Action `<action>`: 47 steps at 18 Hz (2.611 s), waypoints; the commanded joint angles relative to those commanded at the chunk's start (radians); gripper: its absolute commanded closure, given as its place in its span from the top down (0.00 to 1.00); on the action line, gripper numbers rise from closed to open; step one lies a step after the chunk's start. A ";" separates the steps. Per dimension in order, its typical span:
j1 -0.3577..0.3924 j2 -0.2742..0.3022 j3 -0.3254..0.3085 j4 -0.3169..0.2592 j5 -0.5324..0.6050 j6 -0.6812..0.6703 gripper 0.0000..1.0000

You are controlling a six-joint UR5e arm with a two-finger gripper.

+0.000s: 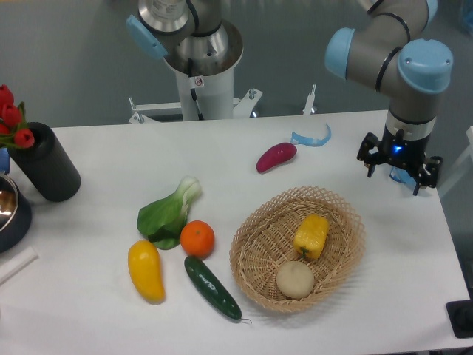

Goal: Pick up the yellow pepper from the basket
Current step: 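Move the open gripper over the yellow bell pepper in the basket, then lower the gripper onto the yellow pepper and close on it, then lift the yellow pepper up out of the basket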

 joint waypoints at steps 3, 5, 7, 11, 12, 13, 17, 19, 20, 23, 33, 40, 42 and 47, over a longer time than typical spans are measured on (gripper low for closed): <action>-0.020 0.005 -0.009 -0.002 0.000 -0.009 1.00; -0.032 0.023 -0.031 0.005 -0.006 -0.009 1.00; -0.052 0.031 -0.047 0.008 -0.006 -0.012 1.00; -0.083 0.034 -0.077 0.049 -0.006 -0.047 1.00; -0.103 0.026 -0.086 0.072 -0.006 -0.070 1.00; -0.124 0.020 -0.093 0.087 -0.006 -0.089 1.00; -0.170 -0.001 -0.101 0.100 -0.008 -0.202 1.00; -0.186 -0.034 -0.104 0.141 -0.009 -0.215 1.00; -0.198 -0.053 -0.106 0.140 -0.008 -0.235 1.00; -0.215 -0.089 -0.107 0.140 -0.005 -0.314 1.00; -0.226 -0.115 -0.106 0.140 -0.002 -0.325 1.00; -0.226 -0.132 -0.098 0.140 0.011 -0.324 0.62; -0.224 -0.121 -0.097 0.137 0.011 -0.328 0.38; -0.193 -0.045 -0.095 0.126 0.012 -0.341 0.36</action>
